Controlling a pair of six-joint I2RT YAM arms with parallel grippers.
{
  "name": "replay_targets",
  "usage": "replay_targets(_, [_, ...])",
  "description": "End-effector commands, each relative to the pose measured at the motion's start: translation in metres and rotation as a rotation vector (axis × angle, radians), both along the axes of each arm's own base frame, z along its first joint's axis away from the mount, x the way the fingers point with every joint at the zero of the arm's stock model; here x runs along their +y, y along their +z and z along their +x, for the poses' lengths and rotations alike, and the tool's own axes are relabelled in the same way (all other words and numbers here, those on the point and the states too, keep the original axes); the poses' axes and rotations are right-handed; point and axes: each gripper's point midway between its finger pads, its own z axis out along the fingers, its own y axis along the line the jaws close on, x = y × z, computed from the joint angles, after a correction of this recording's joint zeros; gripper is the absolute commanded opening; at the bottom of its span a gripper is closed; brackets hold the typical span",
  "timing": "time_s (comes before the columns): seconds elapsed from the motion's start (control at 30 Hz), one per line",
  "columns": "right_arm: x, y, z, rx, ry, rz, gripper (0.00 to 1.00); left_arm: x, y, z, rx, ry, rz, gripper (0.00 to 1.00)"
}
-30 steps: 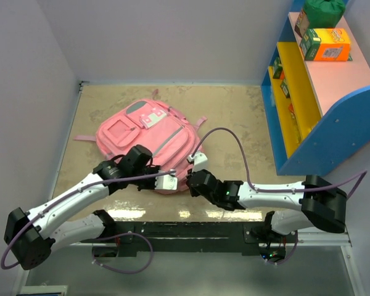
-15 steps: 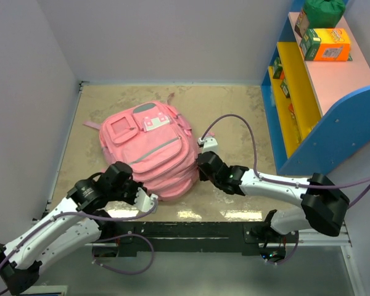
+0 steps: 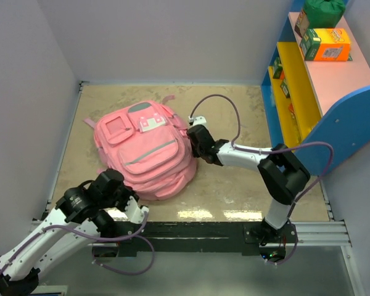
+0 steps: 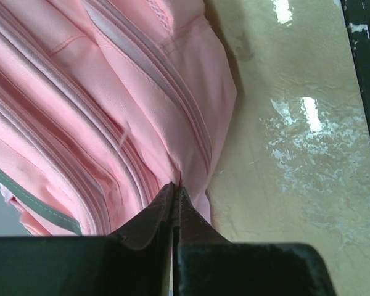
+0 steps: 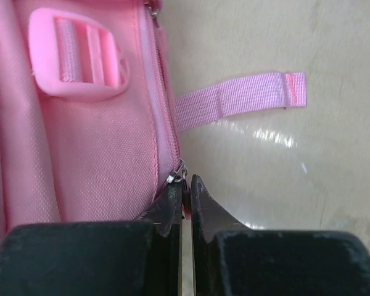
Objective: Pack the student bag
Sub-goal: Zip the student bag at the center of the board.
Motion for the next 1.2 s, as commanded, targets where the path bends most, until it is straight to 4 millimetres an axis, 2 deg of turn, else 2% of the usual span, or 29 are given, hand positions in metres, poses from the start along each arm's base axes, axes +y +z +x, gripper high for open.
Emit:
replay_targets(0.0, [-0.047, 0.027, 0.086, -0.154, -0.252, -0.063, 0.00, 0.032, -0.009, -0.013, 0.045, 0.023, 0.145, 0.00])
replay_targets(0.07, [-0.060, 0.026, 0.100, -0.164, -0.318, -0.068, 0.00, 0.031, -0.010, -0.013, 0.055, 0.035, 0.142, 0.00])
replay_targets(0.1, [-0.059, 0.029, 0.109, -0.174, -0.348, -0.055, 0.00, 0.030, -0.010, -0.012, 0.058, 0.041, 0.141, 0.00])
replay_targets(0.2, [-0.058, 0.043, 0.114, -0.194, -0.375, -0.029, 0.00, 0.021, -0.007, -0.003, 0.023, 0.062, 0.092, 0.00])
replay_targets(0.23, [-0.056, 0.055, 0.116, -0.221, -0.372, 0.011, 0.00, 0.017, -0.005, 0.002, 0.018, 0.095, 0.055, 0.00])
replay_targets(0.27, [-0.055, 0.052, 0.110, -0.210, -0.361, 0.033, 0.00, 0.010, -0.004, 0.008, 0.010, 0.116, 0.027, 0.10])
replay_targets(0.3, [-0.053, 0.052, 0.106, -0.205, -0.355, 0.053, 0.00, 0.000, 0.008, 0.025, -0.039, 0.192, -0.054, 0.26])
replay_targets(0.33, [-0.054, 0.061, 0.104, -0.218, -0.355, 0.081, 0.00, -0.007, 0.015, 0.035, -0.053, 0.236, -0.103, 0.40])
replay_targets(0.37, [-0.059, 0.054, 0.098, -0.206, -0.364, 0.071, 0.00, -0.015, 0.024, 0.048, -0.063, 0.288, -0.135, 0.78])
replay_targets(0.4, [-0.062, 0.053, 0.094, -0.200, -0.372, 0.062, 0.00, -0.027, 0.038, 0.060, -0.068, 0.349, -0.221, 0.99])
replay_targets(0.47, [-0.072, 0.049, 0.082, -0.178, -0.390, 0.042, 0.00, -0.046, 0.057, 0.075, -0.026, 0.396, -0.262, 1.00])
replay_targets(0.53, [-0.076, 0.051, 0.072, -0.159, -0.384, 0.050, 0.00, -0.062, 0.066, 0.079, 0.048, 0.441, -0.311, 1.00])
replay_targets(0.57, [-0.079, 0.044, 0.063, -0.137, -0.388, 0.053, 0.00, -0.069, 0.076, 0.085, 0.069, 0.459, -0.317, 1.00])
replay_targets(0.6, [-0.077, 0.039, 0.056, -0.109, -0.373, 0.071, 0.06, -0.077, 0.079, 0.083, 0.113, 0.476, -0.351, 1.00])
replay_targets(0.63, [-0.075, 0.038, 0.052, -0.098, -0.365, 0.088, 0.16, -0.084, 0.082, 0.082, 0.146, 0.473, -0.371, 1.00])
replay_targets(0.67, [-0.077, 0.036, 0.043, -0.085, -0.362, 0.107, 0.35, -0.090, 0.089, 0.085, 0.161, 0.477, -0.392, 1.00])
replay_targets(0.73, [-0.078, 0.036, 0.035, -0.068, -0.356, 0.125, 0.54, -0.099, 0.091, 0.082, 0.206, 0.480, -0.420, 1.00])
replay_targets(0.77, [-0.080, 0.039, 0.029, -0.064, -0.350, 0.137, 0.71, -0.102, 0.093, 0.085, 0.212, 0.481, -0.428, 1.00])
replay_targets(0.87, [-0.089, 0.051, 0.022, -0.074, -0.368, 0.123, 0.90, -0.108, 0.097, 0.094, 0.231, 0.511, -0.468, 1.00])
replay_targets(0.93, [-0.095, 0.070, 0.018, -0.099, -0.374, 0.127, 0.92, -0.111, 0.103, 0.102, 0.244, 0.529, -0.511, 1.00])
replay_targets(0.97, [-0.096, 0.079, 0.016, -0.113, -0.360, 0.128, 0.94, -0.111, 0.110, 0.113, 0.250, 0.543, -0.553, 1.00])
replay_targets(1.03, [-0.097, 0.107, 0.012, -0.168, -0.335, 0.175, 0.97, -0.111, 0.119, 0.125, 0.276, 0.572, -0.611, 1.00])
replay_targets(1.07, [-0.099, 0.109, 0.007, -0.176, -0.316, 0.174, 0.98, -0.103, 0.128, 0.143, 0.259, 0.617, -0.651, 1.00])
replay_targets(1.1, [-0.099, 0.119, 0.007, -0.208, -0.305, 0.200, 0.98, -0.100, 0.131, 0.149, 0.268, 0.642, -0.676, 1.00])
replay_targets(1.13, [-0.100, 0.138, 0.003, -0.253, -0.291, 0.246, 0.98, -0.099, 0.134, 0.155, 0.275, 0.647, -0.696, 1.00])
replay_targets(1.17, [-0.100, 0.136, -0.002, -0.257, -0.268, 0.250, 0.99, -0.090, 0.138, 0.169, 0.252, 0.685, -0.727, 1.00])
